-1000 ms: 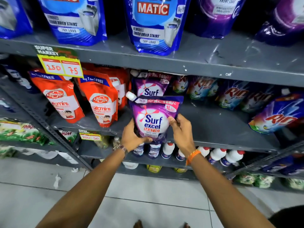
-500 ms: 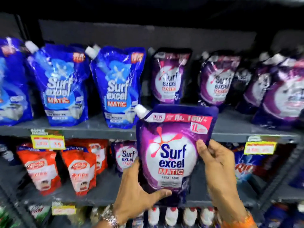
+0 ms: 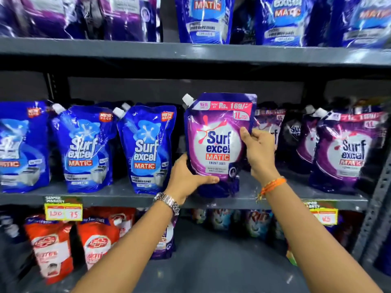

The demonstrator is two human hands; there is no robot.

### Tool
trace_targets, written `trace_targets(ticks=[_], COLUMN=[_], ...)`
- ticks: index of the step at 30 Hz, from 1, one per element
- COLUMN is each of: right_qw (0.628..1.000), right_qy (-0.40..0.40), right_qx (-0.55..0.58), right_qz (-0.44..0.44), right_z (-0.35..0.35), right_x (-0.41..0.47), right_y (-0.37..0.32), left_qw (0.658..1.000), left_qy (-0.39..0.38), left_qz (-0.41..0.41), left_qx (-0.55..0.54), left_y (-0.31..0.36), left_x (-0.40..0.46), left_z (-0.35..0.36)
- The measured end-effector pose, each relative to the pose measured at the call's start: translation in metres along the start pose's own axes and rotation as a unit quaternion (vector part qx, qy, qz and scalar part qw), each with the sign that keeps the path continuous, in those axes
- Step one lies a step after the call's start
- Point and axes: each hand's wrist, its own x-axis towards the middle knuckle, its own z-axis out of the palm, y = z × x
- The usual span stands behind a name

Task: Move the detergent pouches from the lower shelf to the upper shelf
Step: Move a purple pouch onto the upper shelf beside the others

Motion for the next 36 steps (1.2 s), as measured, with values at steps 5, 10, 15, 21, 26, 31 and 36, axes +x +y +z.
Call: trace_targets(ticks=[5,10,15,21,26,31,36], right_qw=[0.999,0.999,0.998,0.998,0.985,0.989,0.981], right_qy=[-0.009,-0.012,-0.017,0.02,0.159,0.146,-0.03], right_qx=[-0.03,-0.017,-0.026,-0.045,-0.002,0.024,-0.02], right_qz=[0.022,0.045,0.056,0.038,-0.071,-0.017,0.188], right_z=[0.012,0.014,0.012,-0.007,-0.012,0.024,0.085], right_x=[0.013,0.015,0.01,-0.022,-0.116,-0.19,-0.228], right_y=[0.021,0.036,0.035,0.033,0.04,0.094,0.195], left_qw=[0.999,0.999,0.999,0.996,0.992,0.995,0.982], left_qy=[0.011,-0.012,-0.024,-0.002,0.033,0.03,0.045], left_qz=[-0.037,-0.035,-0.023,0.056,0.11,-0.009,-0.144], left_qx=[0.002,0.01,0.035,0.073,0.046,0.091,0.114], left_y=[-0.019,-0.028,-0.031,-0.036,-0.096,-0.2,-0.302], left_x=[0.018,0.024,0.024,-0.022,-0.094,-0.127,-0.114], left_z=[0.007,0.008,0.006,-0.009,-0.039,-0.066,-0.087])
